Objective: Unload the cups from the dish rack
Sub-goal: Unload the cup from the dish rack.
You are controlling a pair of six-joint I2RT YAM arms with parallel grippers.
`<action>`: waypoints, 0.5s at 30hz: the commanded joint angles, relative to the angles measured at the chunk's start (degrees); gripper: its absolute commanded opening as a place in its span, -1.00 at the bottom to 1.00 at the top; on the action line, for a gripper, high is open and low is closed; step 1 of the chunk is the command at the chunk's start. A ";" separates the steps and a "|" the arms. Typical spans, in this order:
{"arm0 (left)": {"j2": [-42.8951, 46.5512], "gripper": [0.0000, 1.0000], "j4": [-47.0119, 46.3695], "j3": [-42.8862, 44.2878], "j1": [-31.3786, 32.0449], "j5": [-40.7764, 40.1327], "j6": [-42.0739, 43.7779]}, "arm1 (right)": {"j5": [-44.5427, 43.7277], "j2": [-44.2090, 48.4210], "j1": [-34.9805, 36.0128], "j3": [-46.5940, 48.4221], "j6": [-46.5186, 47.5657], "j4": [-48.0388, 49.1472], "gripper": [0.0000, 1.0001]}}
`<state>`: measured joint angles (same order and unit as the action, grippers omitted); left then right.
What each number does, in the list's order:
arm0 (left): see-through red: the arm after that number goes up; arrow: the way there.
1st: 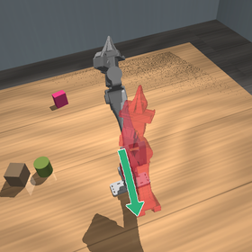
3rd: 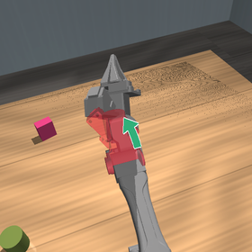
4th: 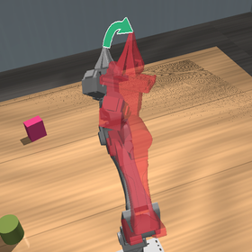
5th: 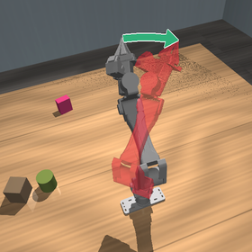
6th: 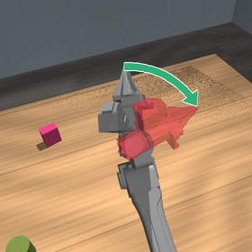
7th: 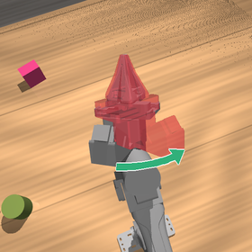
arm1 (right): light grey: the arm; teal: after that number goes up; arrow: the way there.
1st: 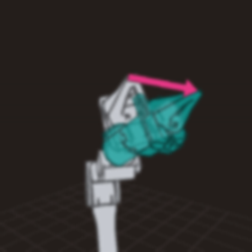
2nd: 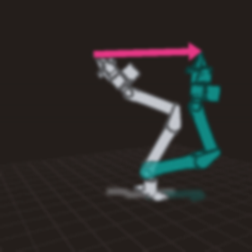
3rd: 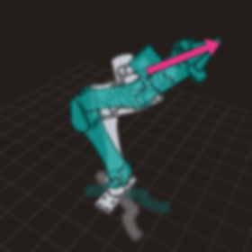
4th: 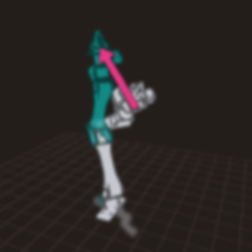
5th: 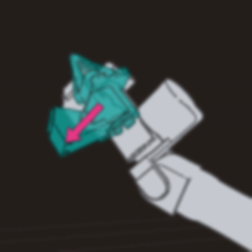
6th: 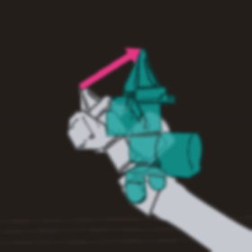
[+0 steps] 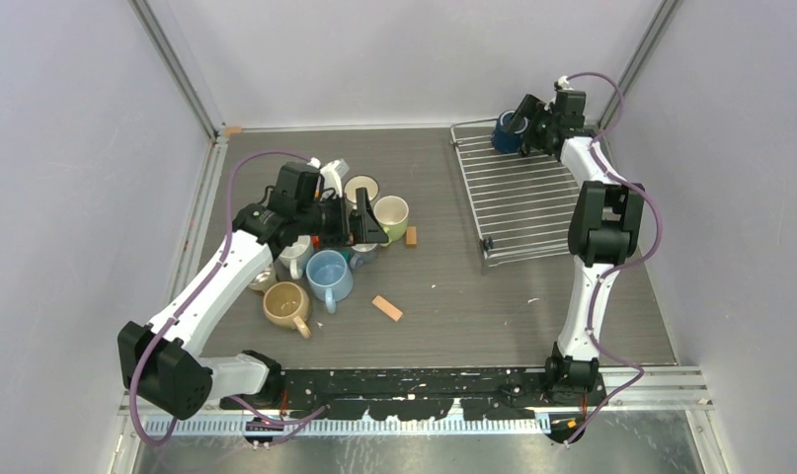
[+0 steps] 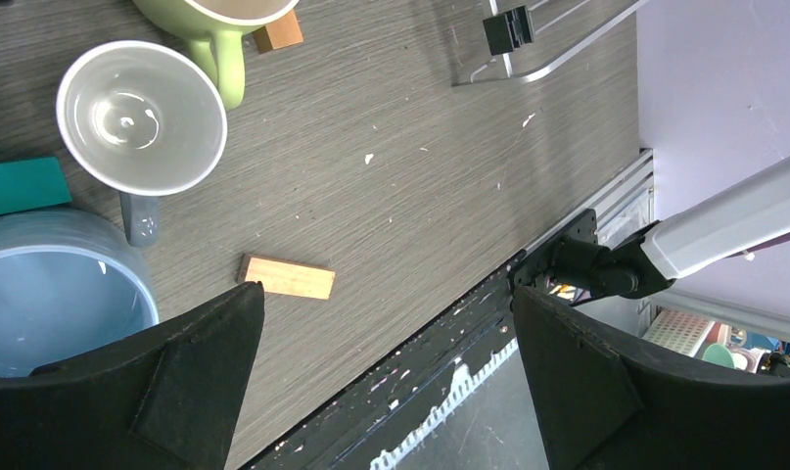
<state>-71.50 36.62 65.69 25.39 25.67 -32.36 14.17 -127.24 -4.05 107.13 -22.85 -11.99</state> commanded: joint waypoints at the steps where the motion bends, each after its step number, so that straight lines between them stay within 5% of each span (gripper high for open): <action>1: 0.13 0.99 -2.26 0.78 0.19 0.98 0.00 | 3.90 0.02 -0.24 2.08 -1.51 4.94 0.99; 15: -0.46 1.00 -3.61 0.01 0.63 1.08 -0.97 | 2.24 3.73 3.59 -3.98 -2.99 6.05 0.99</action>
<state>-71.90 36.18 65.69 25.78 25.65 -32.86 16.95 -127.94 -2.76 103.53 -25.67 -6.09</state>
